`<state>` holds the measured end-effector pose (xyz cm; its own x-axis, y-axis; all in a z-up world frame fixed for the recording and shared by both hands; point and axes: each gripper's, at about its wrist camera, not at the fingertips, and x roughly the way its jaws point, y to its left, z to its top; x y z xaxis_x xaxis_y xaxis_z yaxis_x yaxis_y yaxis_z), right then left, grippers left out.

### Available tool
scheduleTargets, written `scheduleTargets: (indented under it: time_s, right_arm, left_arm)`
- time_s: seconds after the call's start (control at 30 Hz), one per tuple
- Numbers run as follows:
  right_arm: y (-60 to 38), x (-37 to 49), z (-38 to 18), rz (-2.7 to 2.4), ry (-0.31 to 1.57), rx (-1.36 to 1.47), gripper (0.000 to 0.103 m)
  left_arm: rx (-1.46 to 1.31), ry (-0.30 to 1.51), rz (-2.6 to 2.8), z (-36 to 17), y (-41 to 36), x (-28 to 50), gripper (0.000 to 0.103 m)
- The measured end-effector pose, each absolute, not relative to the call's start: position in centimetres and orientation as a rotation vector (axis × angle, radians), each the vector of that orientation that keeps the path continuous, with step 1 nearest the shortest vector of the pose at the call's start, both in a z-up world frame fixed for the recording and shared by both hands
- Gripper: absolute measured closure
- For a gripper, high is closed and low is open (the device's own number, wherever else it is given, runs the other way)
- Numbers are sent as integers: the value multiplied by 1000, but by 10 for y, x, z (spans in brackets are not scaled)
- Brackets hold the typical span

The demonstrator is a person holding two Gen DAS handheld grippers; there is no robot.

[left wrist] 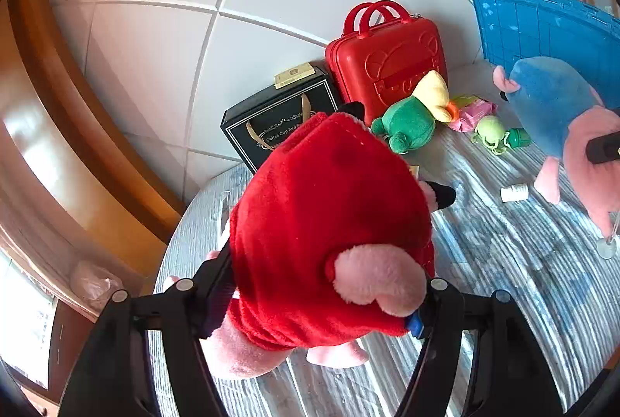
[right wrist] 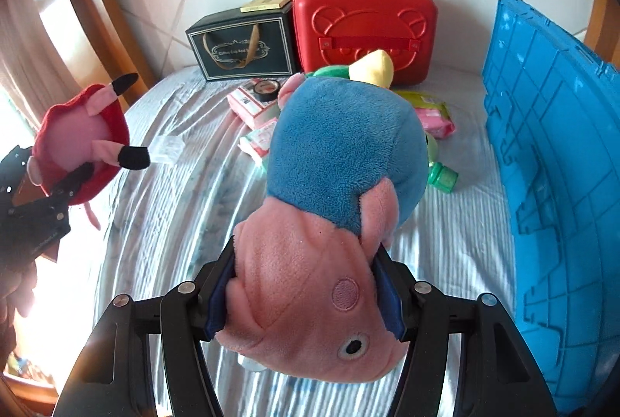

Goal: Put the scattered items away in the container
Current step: 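Lift both pig plushes and carry them over the blue crate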

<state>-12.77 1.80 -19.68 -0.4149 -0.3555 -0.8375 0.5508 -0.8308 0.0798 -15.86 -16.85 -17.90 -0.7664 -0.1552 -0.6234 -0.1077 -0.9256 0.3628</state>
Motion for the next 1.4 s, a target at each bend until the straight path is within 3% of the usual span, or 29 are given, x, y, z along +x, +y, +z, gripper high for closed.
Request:
scheduleTargets:
  time_s: [0.8, 1.4]
  right_arm:
    - [114, -108, -110, -2124, 335, 1033, 41]
    - [200, -125, -56, -2021, 286, 876, 40]
  left_arm:
    - [1025, -347, -2723, -105, -84, -125, 34]
    - [884, -309, -2720, -45, 15, -114, 34]
